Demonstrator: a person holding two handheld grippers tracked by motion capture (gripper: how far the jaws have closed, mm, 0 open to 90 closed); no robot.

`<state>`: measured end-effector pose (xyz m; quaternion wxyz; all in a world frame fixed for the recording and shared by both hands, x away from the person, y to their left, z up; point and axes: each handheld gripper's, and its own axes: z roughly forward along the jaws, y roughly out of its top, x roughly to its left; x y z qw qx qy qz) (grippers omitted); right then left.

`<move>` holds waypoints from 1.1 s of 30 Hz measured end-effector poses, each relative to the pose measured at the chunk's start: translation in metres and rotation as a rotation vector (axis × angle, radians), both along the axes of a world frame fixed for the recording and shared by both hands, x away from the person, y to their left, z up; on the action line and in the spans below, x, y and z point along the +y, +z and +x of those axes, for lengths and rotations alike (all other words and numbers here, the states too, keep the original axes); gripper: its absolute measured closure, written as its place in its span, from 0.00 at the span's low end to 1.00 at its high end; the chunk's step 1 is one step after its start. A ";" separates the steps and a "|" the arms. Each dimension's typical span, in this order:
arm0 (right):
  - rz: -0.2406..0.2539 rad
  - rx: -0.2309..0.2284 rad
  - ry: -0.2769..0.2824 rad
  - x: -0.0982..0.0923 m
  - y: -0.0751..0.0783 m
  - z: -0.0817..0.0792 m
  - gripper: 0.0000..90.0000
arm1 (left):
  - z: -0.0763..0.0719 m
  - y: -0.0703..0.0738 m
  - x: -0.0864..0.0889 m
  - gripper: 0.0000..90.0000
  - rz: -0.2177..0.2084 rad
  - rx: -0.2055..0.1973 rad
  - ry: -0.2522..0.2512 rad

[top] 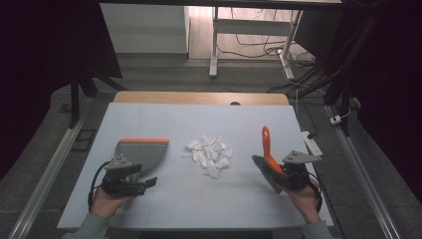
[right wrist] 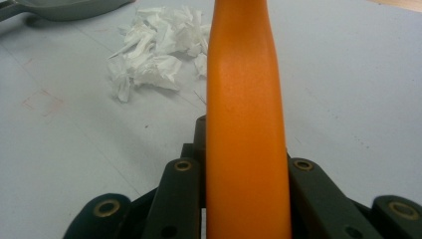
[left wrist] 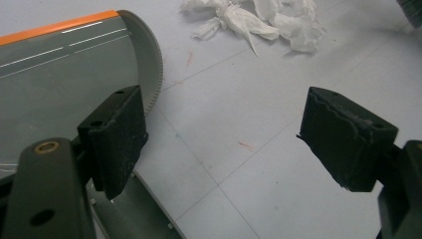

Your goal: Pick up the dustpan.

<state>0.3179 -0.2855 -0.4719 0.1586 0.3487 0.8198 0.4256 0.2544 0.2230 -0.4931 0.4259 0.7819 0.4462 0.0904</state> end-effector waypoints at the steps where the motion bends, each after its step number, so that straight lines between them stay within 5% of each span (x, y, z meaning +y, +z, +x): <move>1: -0.003 -0.002 -0.001 0.000 0.000 0.000 0.85 | 0.000 0.000 0.000 0.22 0.000 0.000 0.000; 33: -0.011 -0.019 -0.004 0.003 0.000 -0.004 0.85 | -0.001 0.007 -0.001 0.22 -0.007 -0.006 -0.021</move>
